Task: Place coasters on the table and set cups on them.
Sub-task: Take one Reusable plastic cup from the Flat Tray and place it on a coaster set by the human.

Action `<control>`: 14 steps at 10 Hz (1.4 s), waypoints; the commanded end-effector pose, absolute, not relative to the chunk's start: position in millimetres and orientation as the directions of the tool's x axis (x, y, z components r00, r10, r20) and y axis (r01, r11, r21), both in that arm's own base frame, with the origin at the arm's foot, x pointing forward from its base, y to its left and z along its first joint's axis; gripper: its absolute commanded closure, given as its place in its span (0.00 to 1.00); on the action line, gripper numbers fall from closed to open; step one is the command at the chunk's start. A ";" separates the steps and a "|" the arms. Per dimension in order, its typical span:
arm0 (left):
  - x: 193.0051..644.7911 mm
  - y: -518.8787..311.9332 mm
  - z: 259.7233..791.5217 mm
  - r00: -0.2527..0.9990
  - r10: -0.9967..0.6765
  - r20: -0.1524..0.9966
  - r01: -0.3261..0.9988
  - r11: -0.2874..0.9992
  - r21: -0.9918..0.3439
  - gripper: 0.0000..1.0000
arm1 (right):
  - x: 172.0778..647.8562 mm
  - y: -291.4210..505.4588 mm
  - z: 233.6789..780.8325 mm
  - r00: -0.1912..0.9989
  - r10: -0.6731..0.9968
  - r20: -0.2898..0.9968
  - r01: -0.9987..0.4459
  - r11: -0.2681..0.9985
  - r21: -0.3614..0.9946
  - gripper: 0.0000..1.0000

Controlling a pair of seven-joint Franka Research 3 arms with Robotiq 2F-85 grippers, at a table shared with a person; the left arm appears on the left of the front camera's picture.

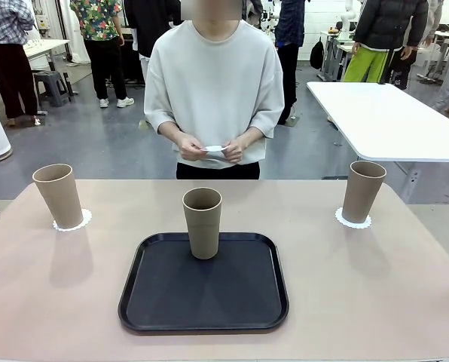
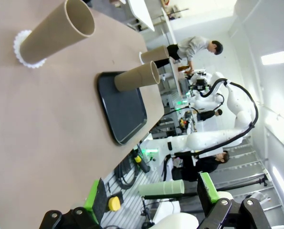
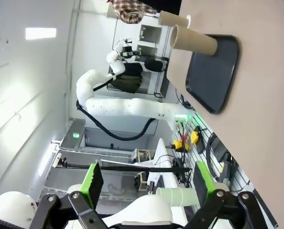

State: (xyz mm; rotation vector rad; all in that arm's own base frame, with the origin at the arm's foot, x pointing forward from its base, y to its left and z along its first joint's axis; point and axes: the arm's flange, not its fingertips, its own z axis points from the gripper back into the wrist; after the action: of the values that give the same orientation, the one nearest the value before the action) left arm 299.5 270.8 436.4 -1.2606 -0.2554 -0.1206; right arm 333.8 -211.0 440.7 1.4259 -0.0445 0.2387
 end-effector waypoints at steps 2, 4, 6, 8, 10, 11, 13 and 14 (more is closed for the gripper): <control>299.4 271.3 439.5 0.965 0.060 0.256 0.226 0.304 -0.925 0.00 | 337.4 -208.9 439.9 0.978 0.114 0.177 -0.195 0.179 0.964 0.00; 299.4 271.3 439.5 0.965 0.060 0.256 0.226 0.304 -0.925 0.00 | 337.1 -212.3 439.5 0.976 0.130 0.175 -0.194 0.151 0.969 0.00; 299.4 271.3 439.5 0.965 0.060 0.256 0.226 0.304 -0.925 0.00 | 337.1 -212.3 439.5 0.976 0.130 0.175 -0.194 0.151 0.969 0.00; 299.4 271.3 439.5 0.965 0.060 0.256 0.226 0.304 -0.925 0.00 | 337.1 -212.3 439.5 0.976 0.130 0.175 -0.194 0.151 0.969 0.00; 299.4 271.3 439.5 0.965 0.060 0.256 0.226 0.304 -0.925 0.00 | 337.1 -212.3 439.5 0.976 0.130 0.175 -0.194 0.151 0.969 0.00; 299.4 271.3 439.5 0.965 0.060 0.256 0.226 0.304 -0.925 0.00 | 337.1 -212.3 439.5 0.976 0.130 0.175 -0.194 0.151 0.969 0.00; 299.4 271.3 439.5 0.965 0.060 0.256 0.226 0.304 -0.925 0.00 | 337.1 -212.3 439.5 0.976 0.130 0.175 -0.194 0.151 0.969 0.00; 299.4 271.3 439.5 0.965 0.060 0.256 0.226 0.304 -0.925 0.00 | 337.1 -212.3 439.5 0.976 0.130 0.175 -0.194 0.151 0.969 0.00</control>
State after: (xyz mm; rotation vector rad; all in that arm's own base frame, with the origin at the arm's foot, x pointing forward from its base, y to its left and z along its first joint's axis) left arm 299.5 270.8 436.4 -1.2606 -0.2554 -0.1206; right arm 338.9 -212.1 438.3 1.3917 -0.0588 0.2320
